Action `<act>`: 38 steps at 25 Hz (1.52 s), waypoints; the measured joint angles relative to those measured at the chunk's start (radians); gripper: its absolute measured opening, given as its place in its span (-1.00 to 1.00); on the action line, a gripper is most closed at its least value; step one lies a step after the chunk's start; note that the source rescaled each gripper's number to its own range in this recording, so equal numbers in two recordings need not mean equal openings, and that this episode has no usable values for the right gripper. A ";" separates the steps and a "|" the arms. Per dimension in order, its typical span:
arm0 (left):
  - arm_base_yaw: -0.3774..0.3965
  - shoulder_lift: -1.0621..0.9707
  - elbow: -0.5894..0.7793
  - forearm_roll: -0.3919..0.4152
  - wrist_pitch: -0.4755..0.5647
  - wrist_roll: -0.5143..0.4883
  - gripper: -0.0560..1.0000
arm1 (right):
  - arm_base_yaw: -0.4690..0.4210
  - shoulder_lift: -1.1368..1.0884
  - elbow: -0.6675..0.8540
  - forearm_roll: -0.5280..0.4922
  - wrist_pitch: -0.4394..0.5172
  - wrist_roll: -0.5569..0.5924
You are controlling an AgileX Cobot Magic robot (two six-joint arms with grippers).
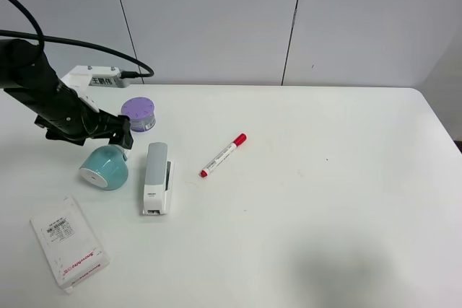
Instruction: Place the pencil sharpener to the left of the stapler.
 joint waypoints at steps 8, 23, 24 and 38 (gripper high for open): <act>0.000 -0.223 -0.036 0.052 0.000 0.000 0.69 | 0.000 0.000 0.000 0.000 0.000 0.000; 0.000 -0.616 -0.097 0.439 0.200 -0.188 0.70 | 0.000 0.000 0.000 0.000 0.000 0.000; 0.000 -0.638 -0.097 0.482 0.240 -0.218 0.70 | 0.000 0.000 0.000 0.000 0.000 0.000; 0.000 -1.221 -0.007 0.521 0.420 -0.337 0.70 | 0.000 0.000 0.000 0.000 0.000 0.000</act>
